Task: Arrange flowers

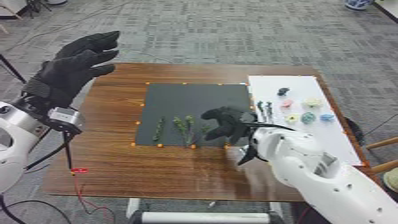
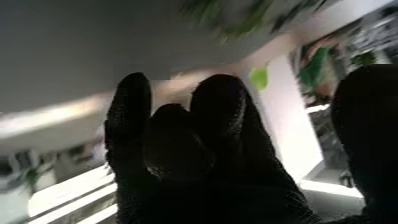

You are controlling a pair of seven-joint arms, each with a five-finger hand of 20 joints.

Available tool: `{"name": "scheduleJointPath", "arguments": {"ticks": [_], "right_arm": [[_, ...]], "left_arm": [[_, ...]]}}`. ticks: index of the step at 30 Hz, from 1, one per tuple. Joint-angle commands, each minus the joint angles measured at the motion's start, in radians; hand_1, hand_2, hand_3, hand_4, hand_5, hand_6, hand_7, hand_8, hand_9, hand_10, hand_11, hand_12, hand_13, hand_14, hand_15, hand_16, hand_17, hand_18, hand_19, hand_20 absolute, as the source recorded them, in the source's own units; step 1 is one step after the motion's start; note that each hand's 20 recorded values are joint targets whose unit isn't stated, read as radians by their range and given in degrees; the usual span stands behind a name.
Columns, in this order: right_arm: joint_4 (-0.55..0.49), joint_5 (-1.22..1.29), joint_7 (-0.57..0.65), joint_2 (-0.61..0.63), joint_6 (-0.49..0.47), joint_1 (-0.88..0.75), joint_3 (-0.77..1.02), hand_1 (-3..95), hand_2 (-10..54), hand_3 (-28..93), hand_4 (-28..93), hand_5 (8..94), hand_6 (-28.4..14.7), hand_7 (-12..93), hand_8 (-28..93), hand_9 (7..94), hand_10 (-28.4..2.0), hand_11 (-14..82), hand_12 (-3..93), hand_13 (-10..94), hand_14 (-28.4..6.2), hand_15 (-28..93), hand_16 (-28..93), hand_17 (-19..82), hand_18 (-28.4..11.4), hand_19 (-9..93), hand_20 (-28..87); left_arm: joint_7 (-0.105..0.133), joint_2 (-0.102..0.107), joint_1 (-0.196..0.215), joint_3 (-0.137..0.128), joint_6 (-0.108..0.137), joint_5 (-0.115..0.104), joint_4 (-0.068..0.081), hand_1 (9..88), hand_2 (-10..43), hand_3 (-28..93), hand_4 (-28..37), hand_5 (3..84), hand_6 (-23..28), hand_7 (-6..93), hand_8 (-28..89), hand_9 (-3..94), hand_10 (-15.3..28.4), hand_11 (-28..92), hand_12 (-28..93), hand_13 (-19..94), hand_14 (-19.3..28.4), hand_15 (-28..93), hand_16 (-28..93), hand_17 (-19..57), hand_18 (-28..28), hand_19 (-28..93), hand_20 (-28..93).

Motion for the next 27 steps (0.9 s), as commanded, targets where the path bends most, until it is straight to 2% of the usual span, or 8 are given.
{"name": "scheduleJointPath", "arguments": {"ticks": [1,5,9,12,13,15,16,27], "right_arm": [[-0.021,-0.027,0.218,0.114,0.436,-0.228,0.207,20.4,-3.8,87,-26,48.3,-3.2,19,-11,64.3,-12.9,55.3,35.8,63,-11.4,79,37,27,-20.4,75,42],[0.011,-0.089,0.46,0.132,0.693,-0.299,0.254,19.9,-8.7,83,-28,48.6,-3.5,25,-12,55.9,-13.1,44.0,30.3,53,-11.7,71,30,25,-20.7,73,42],[0.024,-0.155,0.548,0.159,0.697,-0.397,0.349,28.6,-9.5,73,-28,47.3,-4.4,30,-13,49.5,-13.7,46.3,31.8,48,-12.6,73,29,24,-19.7,73,42],[0.012,-0.117,0.545,0.168,0.706,-0.41,0.355,50.1,-9.5,33,-28,47.1,-5.3,32,-13,47.4,-14.5,50.7,34.4,47,-12.9,75,30,24,-19.5,73,43],[0.019,-0.138,0.555,0.167,0.708,-0.384,0.325,52.6,-9.5,16,-20,48.2,-5.1,33,-13,48.3,-15.0,52.5,35.4,48,-12.9,75,30,24,-19.6,74,44],[0.028,-0.154,0.564,0.16,0.702,-0.33,0.268,51.3,-9.5,-4,-9,51.0,-4.6,36,-13,51.0,-15.1,55.0,38.0,51,-12.8,76,32,26,-20.1,75,44],[0.032,-0.146,0.563,0.154,0.698,-0.296,0.238,50.4,-9.5,-8,-7,52.2,-4.2,37,-13,52.5,-15.1,55.7,39.4,52,-12.6,76,33,26,-20.2,75,45],[0.062,-0.083,0.492,0.18,0.636,-0.066,0.038,47.0,-9.5,5,-12,64.2,-2.7,44,-13,64.9,-13.1,59.3,48.1,62,-12.0,79,47,32,-22.2,86,53]], "left_arm": [[-0.013,-0.033,0.02,0.001,0.002,0.0,0.002,25.3,-8.9,63,-28.3,19.2,1.4,19.6,-9,11.6,7.8,20,19,3,10.5,37,-6,-12.6,19.0,32,11],[-0.016,-0.063,0.069,-0.027,0.011,0.018,-0.008,25.1,-9.1,63,-28.3,19.2,1.4,19.7,-9,11.6,7.8,20,19,3,10.5,37,-6,-12.6,19.0,32,11],[-0.019,-0.063,0.076,-0.031,0.019,0.012,-0.002,25.1,-9.0,63,-28.3,19.2,1.4,19.8,-9,11.6,7.7,20,19,3,10.5,37,-6,-12.6,19.0,32,11],[-0.013,-0.072,0.093,-0.044,0.022,0.013,-0.005,25.2,-9.0,63,-28.3,19.2,1.3,19.9,-9,11.6,7.7,20,19,3,10.5,37,-6,-12.6,19.0,32,11],[-0.011,-0.075,0.099,-0.047,0.024,0.015,-0.007,25.2,-9.0,63,-28.3,19.2,1.3,20.0,-9,11.6,7.7,20,19,3,10.6,37,-6,-12.6,19.0,32,11],[-0.014,-0.081,0.105,-0.048,0.028,0.011,-0.006,25.0,-9.0,63,-28.3,19.2,1.3,19.8,-9,11.6,7.7,20,19,3,10.5,37,-6,-12.6,19.0,32,11],[-0.016,-0.083,0.109,-0.048,0.029,0.011,-0.006,25.1,-8.9,63,-28.3,19.2,1.3,19.8,-9,11.6,7.7,20,19,3,10.5,37,-6,-12.6,19.0,32,11],[-0.029,-0.086,0.079,-0.002,0.023,0.011,0.01,25.1,-8.7,63,-28.3,19.0,1.3,19.9,-9,11.4,7.6,20,19,3,10.6,37,-6,-12.6,19.0,32,11]]}}
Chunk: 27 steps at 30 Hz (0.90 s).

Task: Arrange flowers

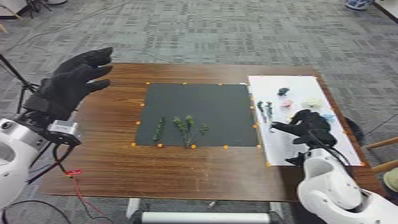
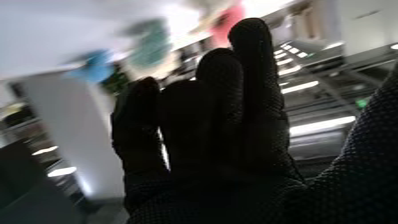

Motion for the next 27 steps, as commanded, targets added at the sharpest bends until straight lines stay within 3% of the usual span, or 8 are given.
{"name": "scheduleJointPath", "arguments": {"ticks": [1,6,10,11,18,23,24,27], "right_arm": [[0.011,0.022,-0.035,0.02,-0.07,0.227,-0.068,46.9,-9.5,6,-12,64.2,-2.7,44,-13,64.9,-13.1,59.3,48.5,62,-12.1,79,47,32,-22.3,86,53],[0.039,0.027,-0.02,0.074,-0.145,0.317,-0.151,43.2,-9.5,29,-26,63.8,-2.9,42,-13,64.5,-13.3,59.0,50.0,61,-12.4,79,49,32,-22.2,85,54],[0.067,0.031,-0.013,0.101,-0.188,0.387,-0.229,38.3,-9.5,40,-28,63.6,-3.1,41,-13,63.9,-13.6,58.8,49.9,61,-12.6,79,49,32,-22.1,85,54],[0.078,0.034,-0.015,0.098,-0.187,0.402,-0.248,35.8,-9.5,44,-28,63.6,-3.1,41,-13,63.8,-13.6,58.8,49.7,61,-12.6,79,49,32,-22.1,85,54],[0.124,0.056,-0.03,0.073,-0.252,0.414,-0.277,29.6,-9.5,56,-28,65.0,-2.9,42,-12,64.8,-13.6,59.4,49.5,61,-12.6,79,48,32,-22.2,85,53],[0.143,0.06,-0.04,0.051,-0.297,0.422,-0.284,28.7,-9.5,57,-28,65.2,-2.9,43,-12,65.2,-13.7,59.2,50.3,61,-12.8,79,48,32,-22.4,85,53],[0.145,0.06,-0.043,0.048,-0.298,0.424,-0.287,28.3,-9.5,57,-28,65.2,-2.9,43,-12,65.2,-13.7,59.3,50.4,61,-12.8,80,48,32,-22.4,85,53],[0.146,0.062,-0.053,0.036,-0.308,0.427,-0.288,26.8,-9.5,60,-28,65.3,-2.9,42,-12,65.2,-13.7,59.2,50.6,61,-12.9,80,48,32,-22.4,85,53]], "left_arm": [[-0.014,-0.012,-0.016,0.032,0.004,0.002,0.012,25.0,-8.8,64,-28.3,19.1,1.3,19.9,-9,11.4,7.7,20,19,3,10.6,37,-6,-12.6,19.0,32,11],[-0.013,-0.012,-0.014,0.034,0.002,0.002,0.01,24.9,-8.8,64,-28.3,19.1,1.4,19.8,-9,11.4,7.7,20,19,3,10.6,37,-6,-12.7,19.0,32,11],[-0.01,-0.022,0.013,-0.007,-0.019,-0.005,0.001,25.0,-8.7,63,-28.3,19.1,1.4,19.7,-9,11.4,7.7,20,19,3,10.5,37,-6,-12.7,19.0,33,11],[0.002,-0.027,0.027,-0.022,-0.004,-0.004,-0.006,25.1,-8.7,63,-28.3,19.1,1.4,19.7,-9,11.4,7.7,20,19,3,10.5,37,-6,-12.7,19.0,33,11],[0.027,-0.038,0.068,-0.083,0.041,-0.065,0.011,24.7,-9.3,64,-28.3,19.1,1.3,19.5,-9,11.6,7.7,20,19,3,10.6,37,-6,-12.5,19.2,33,11],[0.04,-0.058,0.072,-0.078,0.026,-0.146,0.021,24.6,-9.5,63,-28.3,19.3,1.3,19.4,-9,11.9,7.9,20,19,3,10.7,37,-6,-12.3,19.3,33,11],[0.04,-0.063,0.073,-0.076,0.028,-0.148,0.023,24.6,-9.5,63,-28.3,19.4,1.4,19.3,-9,12.0,7.9,20,19,3,10.7,37,-6,-12.3,19.4,33,11],[0.035,-0.082,0.093,-0.078,0.048,-0.11,0.019,24.7,-9.4,63,-28.3,19.5,1.4,19.1,-9,12.0,8.1,20,19,3,10.8,37,-6,-12.3,19.4,33,11]]}}
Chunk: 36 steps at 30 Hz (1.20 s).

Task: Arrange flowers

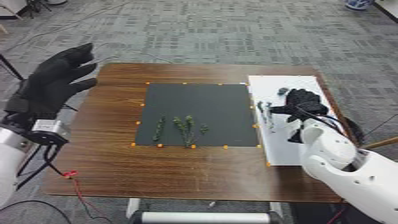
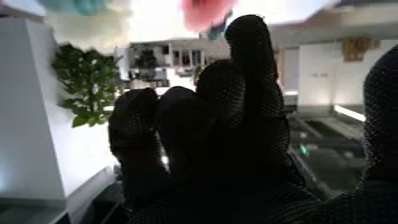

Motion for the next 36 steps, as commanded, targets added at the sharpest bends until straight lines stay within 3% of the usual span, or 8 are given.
{"name": "scheduleJointPath", "arguments": {"ticks": [1,7,9,17,27,34,36], "right_arm": [[0.007,-0.002,-0.024,-0.04,-0.032,0.005,-0.002,26.4,-9.5,60,-28,65.3,-2.9,42,-12,65.2,-13.7,59.2,50.6,61,-12.8,80,48,32,-22.5,86,53],[0.003,-0.007,-0.032,-0.051,-0.049,0.017,-0.02,24.0,-9.5,64,-28,65.3,-3.0,42,-12,65.1,-13.8,59.1,50.6,61,-12.7,79,48,32,-22.6,86,53],[0.009,-0.008,-0.031,-0.051,-0.053,0.025,-0.032,23.5,-9.5,64,-28,65.4,-3.0,42,-12,65.1,-13.9,59.1,50.6,61,-12.7,79,48,32,-22.6,86,53],[0.031,-0.019,-0.006,-0.049,-0.085,0.055,-0.075,19.4,-9.5,73,-28,65.2,-2.9,43,-12,64.9,-13.7,59.3,50.3,61,-12.7,79,48,32,-22.5,86,53],[0.044,-0.009,0.02,-0.059,-0.128,0.055,-0.085,18.8,-9.5,77,-28,65.1,-2.8,43,-12,64.9,-13.9,59.1,50.3,61,-12.7,79,48,32,-22.5,85,53],[-0.017,-0.029,0.007,-0.056,-0.131,0.025,-0.084,26.9,-9.5,82,-28,72.0,-0.3,47,-13,71.5,-12.5,60.2,49.7,66,-12.8,81,47,33,-23.0,87,53],[-0.024,-0.052,0.003,-0.059,-0.152,0.034,-0.104,28.5,-9.5,81,-28,72.1,-0.1,47,-5,72.1,-12.3,60.7,50.5,66,-12.6,81,47,34,-23.2,87,53]], "left_arm": [[0.002,-0.057,0.041,0.001,0.033,0.021,0.005,24.7,-9.4,63,-28.3,19.5,1.4,19.0,-9,12.1,8.1,20,19,3,10.8,37,-6,-12.3,19.5,33,11],[0.006,-0.098,0.098,-0.006,0.081,0.07,-0.001,24.9,-9.5,64,-28.3,19.9,1.5,19.0,-9,12.1,8.4,20,19,4,10.9,37,-6,-10.4,16.6,32,10],[0.007,-0.105,0.113,-0.009,0.092,0.068,-0.002,25.1,-9.5,64,-28.3,20.0,1.7,19.1,-9,12.2,8.6,20,19,4,10.9,37,-6,-9.7,15.6,31,10],[0.014,-0.126,0.123,-0.01,0.087,0.072,-0.015,25.0,-9.5,64,-28.3,19.9,1.6,19.4,-9,12.0,8.4,21,19,3,10.8,37,-6,-10.8,17.1,32,11],[0.022,-0.117,0.107,-0.006,0.076,0.073,-0.021,24.9,-9.5,64,-28.3,19.9,1.5,19.7,-9,12.2,8.3,21,18,4,10.7,37,-6,-11.2,17.6,33,11],[0.019,-0.112,0.1,0.0,0.068,0.073,-0.02,24.6,-9.5,64,-28.3,20.0,1.5,19.6,-9,12.2,8.3,21,18,4,10.7,37,-6,-11.2,17.7,33,11],[0.021,-0.111,0.098,0.002,0.068,0.072,-0.019,24.5,-9.4,64,-28.3,20.0,1.6,19.6,-9,12.3,8.3,21,18,4,10.7,37,-6,-11.2,17.7,33,11]]}}
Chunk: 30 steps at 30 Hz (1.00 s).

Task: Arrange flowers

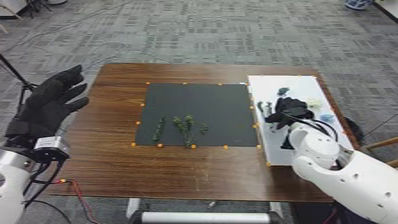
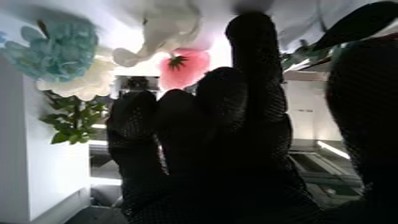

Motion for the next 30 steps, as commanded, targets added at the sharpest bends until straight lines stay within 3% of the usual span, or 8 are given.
{"name": "scheduleJointPath", "arguments": {"ticks": [1,5,8,11,21,30], "right_arm": [[-0.061,-0.043,-0.01,-0.01,-0.035,-0.016,-0.032,29.3,-9.5,80,-28,72.1,0.0,47,1,72.4,-12.1,60.9,50.9,66,-12.5,82,48,34,-23.2,88,53],[-0.057,-0.056,-0.007,-0.019,-0.039,0.003,-0.086,31.5,-9.5,79,-28,73.9,0.7,47,9,73.9,-11.6,62.0,51.5,68,-12.2,83,48,35,-23.4,89,53],[-0.044,-0.061,-0.021,-0.025,-0.032,0.014,-0.121,39.1,-9.5,75,-28,75.3,1.2,50,15,75.2,-11.0,63.3,52.1,70,-11.7,84,48,36,-23.5,90,53],[-0.038,-0.061,-0.041,-0.027,-0.002,0.011,-0.133,44.0,-9.5,79,-28,76.6,1.3,51,17,78.2,-10.3,64.5,53.3,72,-11.4,85,49,37,-23.5,91,52],[-0.066,0.001,-0.11,-0.021,0.248,-0.001,-0.138,38.7,-9.5,86,-13,74.9,-2.6,61,26,82.0,-10.7,70.8,55.8,76,-11.5,90,50,41,-24.4,93,57],[-0.13,0.034,-0.18,-0.058,0.255,-0.027,-0.126,38.4,-9.5,87,-13,75.5,-2.7,60,28,82.5,-10.3,71.1,55.4,77,-11.0,90,50,42,-24.5,93,58]], "left_arm": [[0.002,0.001,-0.005,0.006,-0.011,-0.004,-0.006,24.5,-9.4,64,-28.3,20.0,1.6,19.6,-9,12.3,8.3,21,18,4,10.7,37,-6,-11.3,17.7,33,11],[0.0,0.007,-0.009,0.011,-0.014,-0.005,-0.003,24.6,-9.3,64,-28.3,20.0,1.6,19.6,-9,12.3,8.2,21,18,4,10.7,37,-6,-11.3,17.7,33,11],[0.0,0.008,-0.005,0.009,-0.012,-0.006,-0.003,24.6,-9.2,63,-28.3,20.0,1.6,19.6,-9,12.3,8.2,21,18,4,10.7,37,-6,-11.3,17.7,33,11],[-0.002,0.007,0.0,0.009,-0.012,-0.006,-0.003,24.4,-9.2,64,-28.3,20.1,1.6,19.5,-9,12.3,8.2,21,18,4,10.7,37,-6,-11.3,17.8,33,11],[-0.004,0.004,0.006,0.013,-0.012,-0.006,-0.001,24.5,-9.1,64,-28.3,20.0,1.5,19.5,-9,12.2,8.2,21,18,4,10.7,37,-6,-11.4,17.7,33,11],[-0.002,0.004,0.001,0.018,-0.016,-0.003,0.001,24.4,-9.1,64,-28.3,20.0,1.5,19.5,-9,12.2,8.1,21,18,4,10.7,37,-6,-11.4,17.7,33,11]]}}
